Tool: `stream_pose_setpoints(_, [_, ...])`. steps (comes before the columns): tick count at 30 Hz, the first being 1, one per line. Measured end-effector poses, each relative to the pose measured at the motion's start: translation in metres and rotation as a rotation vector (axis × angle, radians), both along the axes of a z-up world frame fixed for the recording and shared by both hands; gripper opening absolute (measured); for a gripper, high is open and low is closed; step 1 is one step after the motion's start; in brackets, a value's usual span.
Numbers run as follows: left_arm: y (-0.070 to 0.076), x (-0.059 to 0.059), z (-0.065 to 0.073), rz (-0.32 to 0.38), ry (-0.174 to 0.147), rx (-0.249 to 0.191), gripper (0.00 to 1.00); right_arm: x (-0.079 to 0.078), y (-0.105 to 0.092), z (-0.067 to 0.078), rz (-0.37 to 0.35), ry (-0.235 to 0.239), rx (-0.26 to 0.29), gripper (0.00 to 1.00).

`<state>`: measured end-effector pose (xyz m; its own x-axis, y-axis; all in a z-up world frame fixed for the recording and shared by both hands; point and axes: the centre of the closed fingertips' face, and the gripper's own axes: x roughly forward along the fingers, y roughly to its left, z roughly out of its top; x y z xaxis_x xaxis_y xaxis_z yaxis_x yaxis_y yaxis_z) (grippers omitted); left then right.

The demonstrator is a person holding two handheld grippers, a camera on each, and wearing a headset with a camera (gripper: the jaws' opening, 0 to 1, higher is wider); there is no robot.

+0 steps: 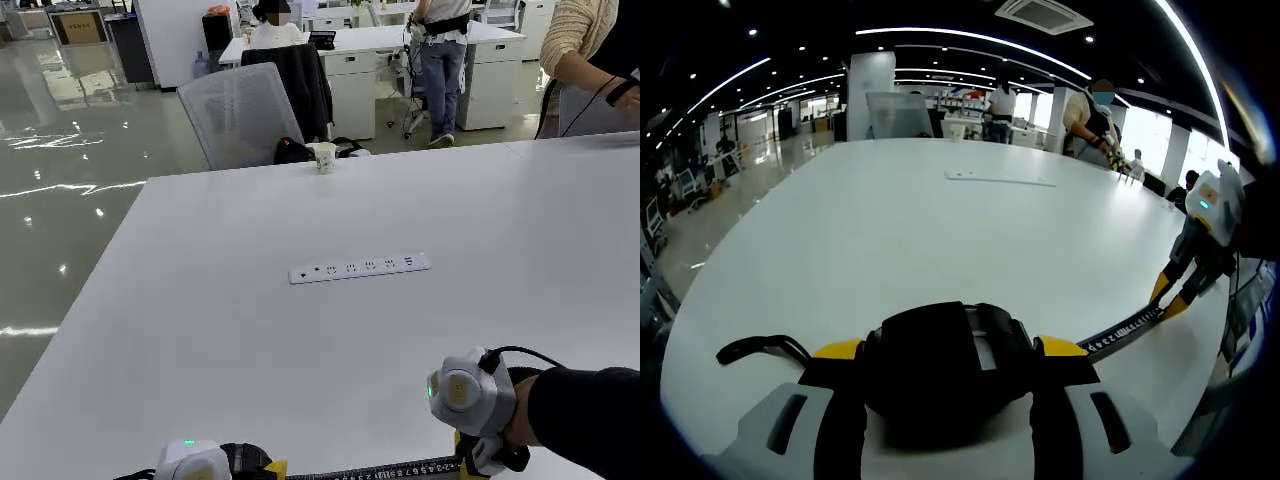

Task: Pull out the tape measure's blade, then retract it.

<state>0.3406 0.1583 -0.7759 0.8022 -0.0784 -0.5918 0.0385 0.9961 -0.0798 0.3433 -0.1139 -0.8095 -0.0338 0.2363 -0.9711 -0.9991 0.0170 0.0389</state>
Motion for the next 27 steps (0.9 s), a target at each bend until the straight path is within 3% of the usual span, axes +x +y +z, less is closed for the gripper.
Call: stream_pose_setpoints(27, [-0.0011,-0.0008,-0.0011,-0.003,0.017,-0.003,0.62,0.0001,0.0063,-0.0015,-0.024,-0.003,-0.010,0.11])
